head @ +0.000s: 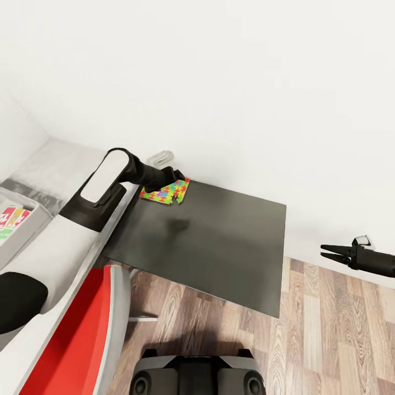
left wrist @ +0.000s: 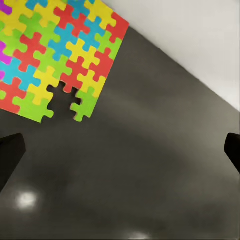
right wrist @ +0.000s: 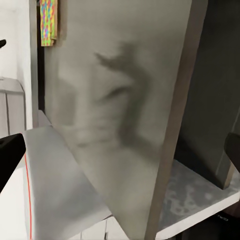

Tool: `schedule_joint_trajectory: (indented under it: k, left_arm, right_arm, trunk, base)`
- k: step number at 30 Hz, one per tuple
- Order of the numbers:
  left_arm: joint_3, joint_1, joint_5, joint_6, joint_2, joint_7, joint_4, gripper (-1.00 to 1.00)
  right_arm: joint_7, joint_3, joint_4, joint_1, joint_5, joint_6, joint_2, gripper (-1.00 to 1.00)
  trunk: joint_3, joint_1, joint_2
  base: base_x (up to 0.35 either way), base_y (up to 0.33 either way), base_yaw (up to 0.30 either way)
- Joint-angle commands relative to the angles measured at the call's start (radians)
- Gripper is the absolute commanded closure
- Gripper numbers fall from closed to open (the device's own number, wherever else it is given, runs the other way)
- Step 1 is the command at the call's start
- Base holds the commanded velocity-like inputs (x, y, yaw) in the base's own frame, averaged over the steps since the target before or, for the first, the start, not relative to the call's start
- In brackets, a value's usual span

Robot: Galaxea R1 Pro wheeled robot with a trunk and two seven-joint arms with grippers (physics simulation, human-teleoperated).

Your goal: Put all the toys in the child's room - the three board games (two on the bed and one on the table), the two jigsaw puzzles on the table, and the tennis ball on the table - inside the toy box on the table in the child's room.

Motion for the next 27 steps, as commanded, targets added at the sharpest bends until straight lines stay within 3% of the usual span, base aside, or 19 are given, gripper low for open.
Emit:
schedule_joint_trajectory:
  k: [1, 5, 6, 8, 15, 27]
  left_arm:
    - [-0.002, -0.004, -0.019, -0.001, 0.013, -0.014, 0.012, -1.00]
    - [-0.001, -0.011, -0.093, 0.000, 0.050, -0.093, 0.047, -1.00]
    - [-0.001, -0.011, -0.093, 0.000, 0.050, -0.093, 0.047, -1.00]
    - [-0.001, -0.014, -0.126, 0.000, 0.072, -0.144, 0.062, -1.00]
    - [-0.001, -0.016, -0.160, 0.000, 0.098, -0.211, 0.077, -1.00]
    - [-0.004, -0.016, -0.182, 0.012, 0.117, -0.252, 0.107, -1.00]
  right_arm:
    - [0.001, 0.007, 0.001, -0.002, -0.009, 0.002, 0.002, -1.00]
    - [0.002, 0.007, 0.000, -0.002, -0.008, -0.008, 0.011, -1.00]
    - [0.002, 0.007, 0.000, -0.002, -0.008, -0.008, 0.011, -1.00]
    - [0.002, 0.007, 0.000, -0.001, -0.008, -0.012, 0.016, -1.00]
    - [0.003, 0.007, 0.000, -0.001, -0.007, -0.017, 0.021, -1.00]
    - [0.005, 0.008, -0.007, 0.000, -0.007, -0.023, 0.024, -1.00]
  trunk:
    - [-0.001, 0.001, -0.002]
    - [-0.001, 0.001, -0.002]
    - [-0.001, 0.001, -0.002]
    - [-0.001, 0.001, -0.002]
    - [-0.001, 0.001, -0.002]
    - [-0.001, 0.001, -0.002]
  base:
    - [0.000, 0.000, 0.000]
    - [0.000, 0.000, 0.000]
    - [0.000, 0.000, 0.000]
    - [0.000, 0.000, 0.000]
    - [0.000, 0.000, 0.000]
    - [0.000, 0.000, 0.000]
